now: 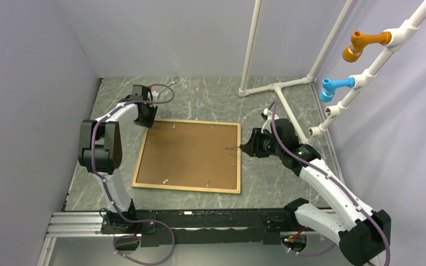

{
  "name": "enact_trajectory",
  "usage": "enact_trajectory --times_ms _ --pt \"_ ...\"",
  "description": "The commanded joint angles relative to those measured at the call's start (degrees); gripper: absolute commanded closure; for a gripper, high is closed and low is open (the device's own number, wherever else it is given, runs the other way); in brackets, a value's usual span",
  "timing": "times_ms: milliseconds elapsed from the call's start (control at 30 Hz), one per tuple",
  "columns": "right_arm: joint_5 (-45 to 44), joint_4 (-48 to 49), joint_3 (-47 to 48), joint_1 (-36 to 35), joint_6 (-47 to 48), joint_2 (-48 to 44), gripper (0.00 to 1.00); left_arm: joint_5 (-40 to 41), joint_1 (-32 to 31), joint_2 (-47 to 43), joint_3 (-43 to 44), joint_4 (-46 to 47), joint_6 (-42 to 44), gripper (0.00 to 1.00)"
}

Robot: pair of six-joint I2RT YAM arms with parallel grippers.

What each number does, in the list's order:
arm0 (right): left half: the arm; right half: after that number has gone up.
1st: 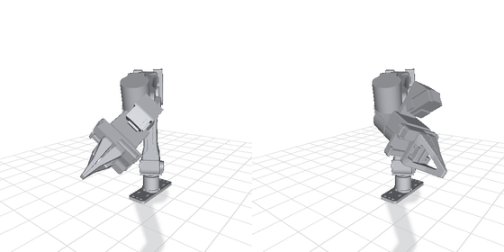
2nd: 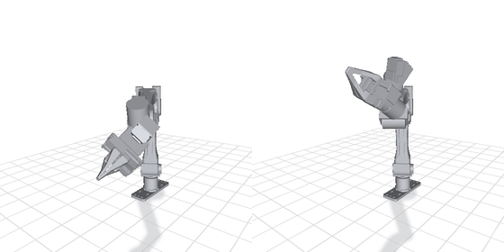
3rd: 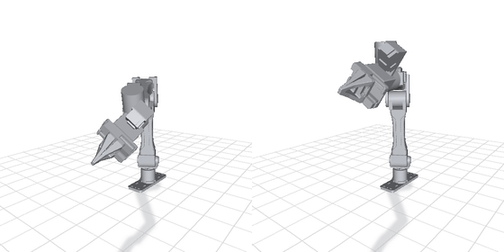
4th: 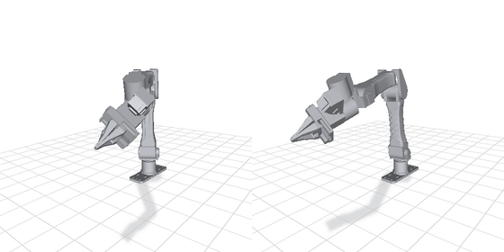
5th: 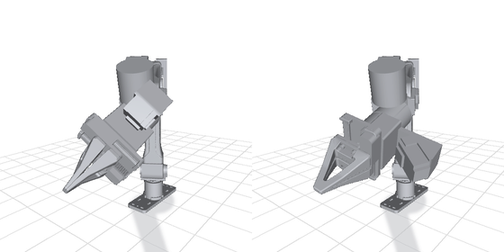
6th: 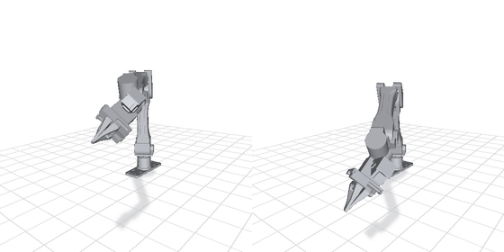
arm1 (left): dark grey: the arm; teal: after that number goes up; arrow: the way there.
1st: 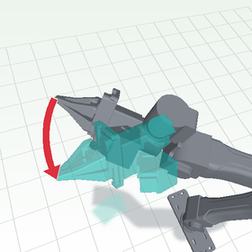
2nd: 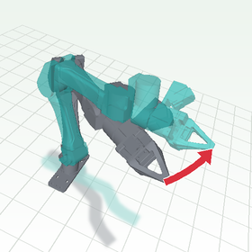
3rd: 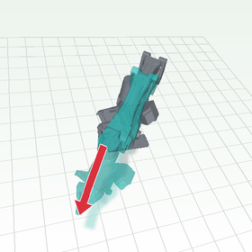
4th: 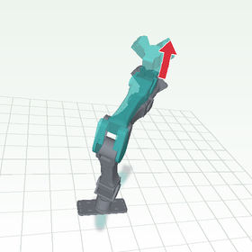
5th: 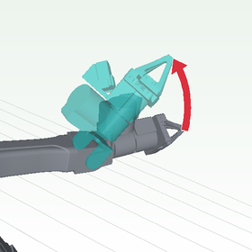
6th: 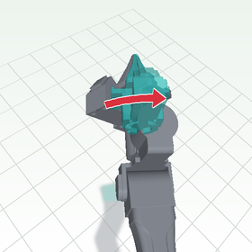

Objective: Take the photo out of the frame

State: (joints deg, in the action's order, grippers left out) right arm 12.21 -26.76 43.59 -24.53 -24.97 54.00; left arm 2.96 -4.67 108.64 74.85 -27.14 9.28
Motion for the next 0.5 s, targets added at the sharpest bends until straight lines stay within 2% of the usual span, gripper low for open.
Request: enact_trajectory --times_ms 0,100,167,233,300,467 --pt "-5.48 -0.04 4.13 -3.06 1.67 1.71 1.00 1.67 -0.56 -8.21 0.91 1.79 -3.47 0.54" --pt "-6.32 0.03 4.65 -4.05 1.87 2.48 1.00 7.52 -0.61 -13.34 0.61 -0.42 -10.03 0.30" --pt "-6.77 0.17 4.70 -4.39 1.98 2.74 1.00 10.19 -0.61 -17.39 -0.09 -3.85 -16.49 0.25" --pt "-7.08 0.29 4.75 -4.75 1.94 2.95 1.00 9.87 -0.38 -21.65 -0.98 -7.47 -22.68 0.24" --pt "-7.11 0.71 4.54 -5.05 1.83 2.83 1.00 5.21 0.45 -26.77 -3.69 -9.53 -28.85 0.23" --pt "-7.00 1.74 4.15 -5.77 1.53 2.86 1.00 -3.30 2.42 -38.48 -16.14 -15.24 -46.48 0.26"
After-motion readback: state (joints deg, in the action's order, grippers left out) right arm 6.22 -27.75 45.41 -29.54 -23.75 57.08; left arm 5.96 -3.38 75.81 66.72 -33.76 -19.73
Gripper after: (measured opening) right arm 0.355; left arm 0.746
